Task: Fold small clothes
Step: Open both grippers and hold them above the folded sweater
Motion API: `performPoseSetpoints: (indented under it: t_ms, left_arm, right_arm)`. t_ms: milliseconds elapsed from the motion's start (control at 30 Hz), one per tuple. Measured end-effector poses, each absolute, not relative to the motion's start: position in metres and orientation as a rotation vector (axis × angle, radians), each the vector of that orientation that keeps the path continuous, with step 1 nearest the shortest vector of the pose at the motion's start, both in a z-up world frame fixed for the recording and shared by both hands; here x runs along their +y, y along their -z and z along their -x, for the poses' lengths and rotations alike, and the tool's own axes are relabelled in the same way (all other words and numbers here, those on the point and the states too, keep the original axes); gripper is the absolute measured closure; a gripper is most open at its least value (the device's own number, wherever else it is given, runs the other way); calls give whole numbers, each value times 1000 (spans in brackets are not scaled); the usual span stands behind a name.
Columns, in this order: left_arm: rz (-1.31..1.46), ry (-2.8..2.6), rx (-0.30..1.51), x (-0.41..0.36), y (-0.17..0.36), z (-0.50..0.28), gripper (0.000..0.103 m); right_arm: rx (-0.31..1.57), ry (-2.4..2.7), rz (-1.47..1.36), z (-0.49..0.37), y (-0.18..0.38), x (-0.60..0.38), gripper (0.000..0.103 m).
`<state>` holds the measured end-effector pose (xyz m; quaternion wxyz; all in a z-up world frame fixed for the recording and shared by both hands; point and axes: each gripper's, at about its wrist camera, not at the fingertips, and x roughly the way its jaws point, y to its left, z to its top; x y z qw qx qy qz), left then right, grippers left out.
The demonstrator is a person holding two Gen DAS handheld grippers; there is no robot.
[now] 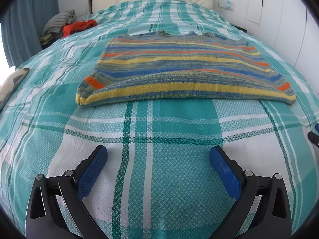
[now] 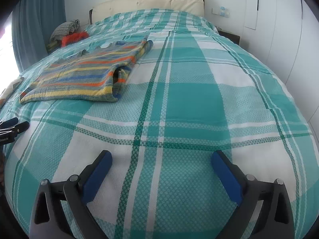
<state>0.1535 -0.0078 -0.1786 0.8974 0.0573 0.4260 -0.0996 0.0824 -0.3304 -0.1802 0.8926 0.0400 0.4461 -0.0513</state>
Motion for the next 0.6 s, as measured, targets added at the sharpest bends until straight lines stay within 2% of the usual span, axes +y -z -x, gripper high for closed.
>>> performPoseSetpoints:
  t_ms: [600]
  left_arm:
    - [-124,196,879,-9,179,-152,0]
  right_arm:
    - [925,108,-84,-82,180,-330,3]
